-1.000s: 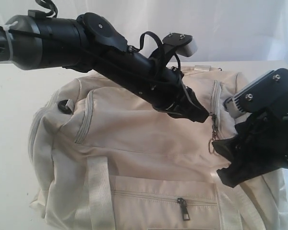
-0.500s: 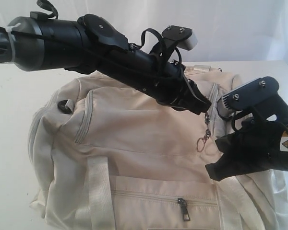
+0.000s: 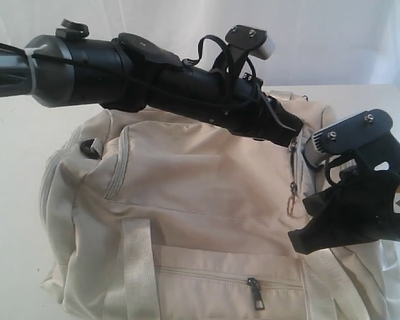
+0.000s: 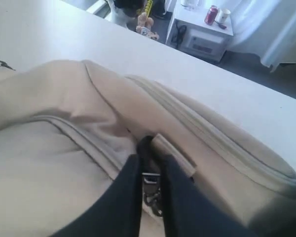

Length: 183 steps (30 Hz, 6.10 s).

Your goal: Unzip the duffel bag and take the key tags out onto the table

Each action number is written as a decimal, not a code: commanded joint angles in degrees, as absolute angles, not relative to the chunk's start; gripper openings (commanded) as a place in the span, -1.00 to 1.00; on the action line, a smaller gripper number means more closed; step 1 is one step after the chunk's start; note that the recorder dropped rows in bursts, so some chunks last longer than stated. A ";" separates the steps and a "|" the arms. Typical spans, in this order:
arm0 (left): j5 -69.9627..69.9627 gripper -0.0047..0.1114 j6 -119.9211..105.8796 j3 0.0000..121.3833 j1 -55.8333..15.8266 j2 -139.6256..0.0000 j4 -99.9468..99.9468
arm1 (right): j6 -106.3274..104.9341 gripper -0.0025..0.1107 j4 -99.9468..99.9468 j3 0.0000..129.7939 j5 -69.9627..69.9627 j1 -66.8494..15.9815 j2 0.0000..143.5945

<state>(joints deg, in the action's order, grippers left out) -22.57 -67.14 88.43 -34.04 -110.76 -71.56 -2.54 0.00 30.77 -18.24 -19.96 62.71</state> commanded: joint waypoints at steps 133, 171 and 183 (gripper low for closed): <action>-34.38 -0.92 -38.42 127.79 -40.13 -132.57 -24.57 | 21.68 0.09 -24.09 36.56 -46.37 -19.98 45.67; -31.51 -0.92 -27.87 128.74 -37.28 -127.30 -20.01 | 35.63 0.25 -36.27 36.56 -26.81 -19.98 65.96; -28.87 -0.92 -27.87 128.74 -37.17 -127.43 -20.12 | 41.04 -0.96 -36.29 36.56 -35.40 -19.98 64.72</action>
<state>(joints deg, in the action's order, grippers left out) -31.41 -28.33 128.40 -37.53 -128.36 -20.20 42.86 -38.45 36.37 -30.54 -19.96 66.38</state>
